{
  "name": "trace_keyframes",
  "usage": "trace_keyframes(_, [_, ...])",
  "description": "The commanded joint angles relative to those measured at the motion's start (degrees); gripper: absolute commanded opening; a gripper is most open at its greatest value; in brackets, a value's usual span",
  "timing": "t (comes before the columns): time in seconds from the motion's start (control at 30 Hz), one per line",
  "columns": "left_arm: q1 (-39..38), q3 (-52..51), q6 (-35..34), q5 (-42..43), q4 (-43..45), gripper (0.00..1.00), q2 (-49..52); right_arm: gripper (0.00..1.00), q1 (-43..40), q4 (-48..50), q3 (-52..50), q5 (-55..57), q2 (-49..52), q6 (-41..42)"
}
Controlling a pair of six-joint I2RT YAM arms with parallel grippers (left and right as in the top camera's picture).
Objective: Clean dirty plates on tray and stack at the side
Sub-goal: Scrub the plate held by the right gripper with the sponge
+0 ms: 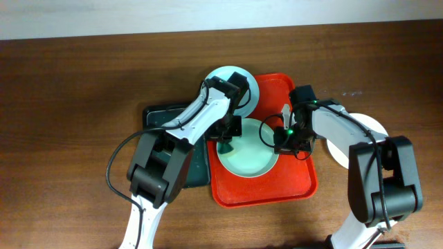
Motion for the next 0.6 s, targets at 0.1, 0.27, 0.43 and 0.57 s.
trace_keyframes(0.1, [-1.01,-0.13,-0.48,0.46,5.66,0.00,3.17,0.04,-0.48,-0.87,-0.94,4.81,0.81,-0.44])
trace_keyframes(0.27, [-5.46,-0.13,-0.24,12.07,13.64,0.00,3.28,0.04,-0.48,-0.68,-0.94,4.81,0.81,-0.44])
trace_keyframes(0.43, [-8.26,-0.13,-0.24,15.69,15.41,0.00,3.28,0.04,-0.48,-0.70,-0.94,4.81,0.81,-0.46])
trace_keyframes(0.57, [-8.98,-0.13,1.27,20.31,15.17,0.00,3.28,0.04,-0.48,-0.70,-0.94,4.81,0.81,-0.46])
